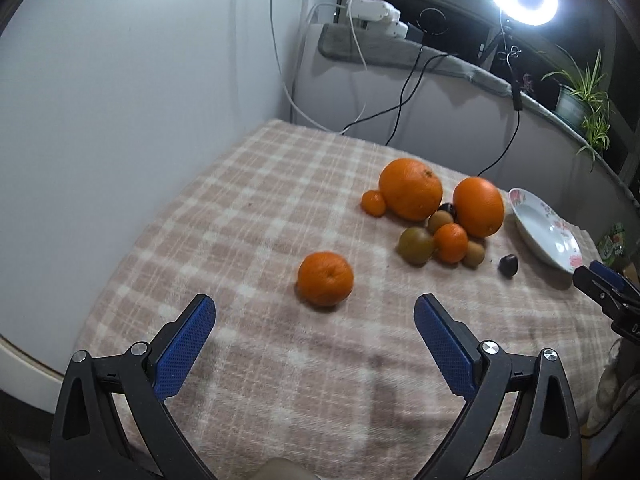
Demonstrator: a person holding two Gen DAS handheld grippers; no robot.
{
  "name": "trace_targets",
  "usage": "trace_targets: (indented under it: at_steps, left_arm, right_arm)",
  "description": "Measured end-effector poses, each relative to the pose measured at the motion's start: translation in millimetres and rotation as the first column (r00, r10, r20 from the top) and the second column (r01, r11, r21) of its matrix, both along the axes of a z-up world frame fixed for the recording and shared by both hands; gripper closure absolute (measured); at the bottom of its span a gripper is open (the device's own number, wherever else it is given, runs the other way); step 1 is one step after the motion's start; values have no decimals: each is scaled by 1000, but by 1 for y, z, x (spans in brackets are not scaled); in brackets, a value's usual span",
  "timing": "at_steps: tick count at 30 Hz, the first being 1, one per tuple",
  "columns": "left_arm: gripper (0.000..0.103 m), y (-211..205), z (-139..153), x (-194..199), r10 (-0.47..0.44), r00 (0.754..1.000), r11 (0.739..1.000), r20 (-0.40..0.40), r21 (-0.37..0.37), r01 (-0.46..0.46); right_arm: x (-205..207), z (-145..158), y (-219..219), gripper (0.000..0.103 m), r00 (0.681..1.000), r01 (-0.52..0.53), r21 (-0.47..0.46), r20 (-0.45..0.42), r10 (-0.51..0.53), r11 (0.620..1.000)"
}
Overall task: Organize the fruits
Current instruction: 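Grasp the dark plum with the right gripper while the left gripper grasps a mandarin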
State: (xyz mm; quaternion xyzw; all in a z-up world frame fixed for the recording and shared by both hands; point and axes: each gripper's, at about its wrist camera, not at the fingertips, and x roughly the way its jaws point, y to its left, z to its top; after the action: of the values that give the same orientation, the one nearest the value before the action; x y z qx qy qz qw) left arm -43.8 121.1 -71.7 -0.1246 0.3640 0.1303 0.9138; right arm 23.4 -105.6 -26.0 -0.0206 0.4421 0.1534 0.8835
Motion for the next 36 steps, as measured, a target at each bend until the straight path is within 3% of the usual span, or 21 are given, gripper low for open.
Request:
trace_targets:
  at_steps: [4, 10, 14, 23, 36]
  left_arm:
    - [14, 2, -6, 5, -6, 1000, 999, -5, -32, 5]
    - [30, 8, -17, 15, -14, 1000, 997, -19, -78, 13]
    - [32, 9, -19, 19, -26, 999, 997, -23, -75, 24]
    - [37, 11, -28, 33, -38, 998, 997, -42, -71, 35]
    - [54, 14, -37, 45, -54, 997, 996, -61, -74, 49]
  right_arm:
    - [4, -7, 10, 6, 999, -30, 7, -21, 30, 1000]
    - [17, -25, 19, 26, 996, -60, 15, -67, 61, 998]
    - [28, -39, 23, 40, 993, -66, 14, -100, 67, 998]
    - [47, -54, 29, 51, 981, -77, 47, -176, 84, 996]
    - [66, -69, 34, 59, 964, -73, 55, -252, 84, 996]
